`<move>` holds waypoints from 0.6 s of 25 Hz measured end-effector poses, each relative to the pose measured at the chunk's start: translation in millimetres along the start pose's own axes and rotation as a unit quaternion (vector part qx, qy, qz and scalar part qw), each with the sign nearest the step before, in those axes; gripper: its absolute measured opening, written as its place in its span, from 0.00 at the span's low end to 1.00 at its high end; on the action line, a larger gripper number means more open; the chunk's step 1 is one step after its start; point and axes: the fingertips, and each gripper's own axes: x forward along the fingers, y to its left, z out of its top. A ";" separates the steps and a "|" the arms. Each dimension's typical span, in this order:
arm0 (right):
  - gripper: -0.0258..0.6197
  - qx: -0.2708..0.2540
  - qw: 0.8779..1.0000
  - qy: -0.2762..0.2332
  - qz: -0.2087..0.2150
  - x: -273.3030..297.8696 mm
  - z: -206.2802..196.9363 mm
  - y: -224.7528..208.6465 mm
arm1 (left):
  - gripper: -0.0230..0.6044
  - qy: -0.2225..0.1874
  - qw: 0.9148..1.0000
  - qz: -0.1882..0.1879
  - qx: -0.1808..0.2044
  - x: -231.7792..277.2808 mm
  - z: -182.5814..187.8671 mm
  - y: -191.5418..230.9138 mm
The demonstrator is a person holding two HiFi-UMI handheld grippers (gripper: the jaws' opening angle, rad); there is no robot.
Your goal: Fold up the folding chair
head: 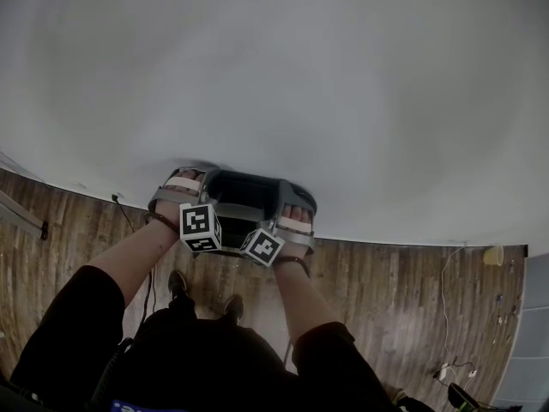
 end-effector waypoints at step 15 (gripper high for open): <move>0.71 0.009 0.999 -0.024 0.033 -3.6 0.5 1.3 | 0.29 -0.004 0.999 0.025 -0.033 -27.2 -18.4 13.3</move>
